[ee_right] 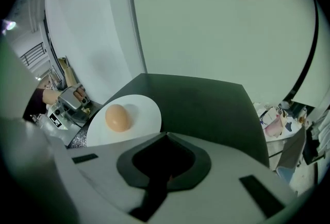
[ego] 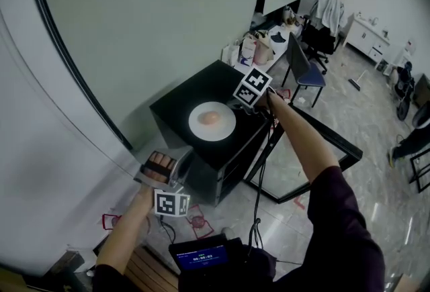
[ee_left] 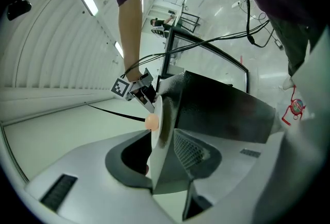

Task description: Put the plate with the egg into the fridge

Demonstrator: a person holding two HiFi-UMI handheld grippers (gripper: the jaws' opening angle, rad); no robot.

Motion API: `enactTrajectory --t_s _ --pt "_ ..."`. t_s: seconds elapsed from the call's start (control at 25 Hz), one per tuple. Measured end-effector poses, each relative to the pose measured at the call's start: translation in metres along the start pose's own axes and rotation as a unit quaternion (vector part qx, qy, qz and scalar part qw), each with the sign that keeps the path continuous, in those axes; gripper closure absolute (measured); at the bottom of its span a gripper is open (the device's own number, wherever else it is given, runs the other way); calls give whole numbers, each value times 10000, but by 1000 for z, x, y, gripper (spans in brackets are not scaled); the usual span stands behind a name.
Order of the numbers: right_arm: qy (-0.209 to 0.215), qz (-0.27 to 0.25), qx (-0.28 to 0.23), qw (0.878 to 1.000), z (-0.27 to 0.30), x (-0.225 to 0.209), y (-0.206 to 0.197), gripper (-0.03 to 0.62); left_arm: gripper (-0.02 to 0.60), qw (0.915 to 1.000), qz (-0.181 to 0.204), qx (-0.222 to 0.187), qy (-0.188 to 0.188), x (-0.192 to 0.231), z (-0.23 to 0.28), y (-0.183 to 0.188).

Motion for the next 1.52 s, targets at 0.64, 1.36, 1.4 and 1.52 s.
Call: enactTrajectory --t_s 0.64,1.36,1.4,1.52 --pt "903 -759 -5 9930 27 82 34 586 485 9991 236 342 -60 -12 3 -28" --pt "725 -294 -871 9931 8 99 18 586 554 9969 664 415 16 -10 -10 -14" --pt "632 -222 -1097 9917 2 99 16 586 555 9969 651 435 38 -9 -11 -12" --pt "265 -52 -2019 9790 -26 99 11 586 557 9968 598 519 98 -1 -14 0"
Point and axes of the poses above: the fingertips, and each gripper's own axes: z forward along the fingers, x to its left, y out of its top, the point moved 2 cm from there along -z, backward along the fingers, and after that the axes turned 2 degrees about -x, right-handed, at the moved point
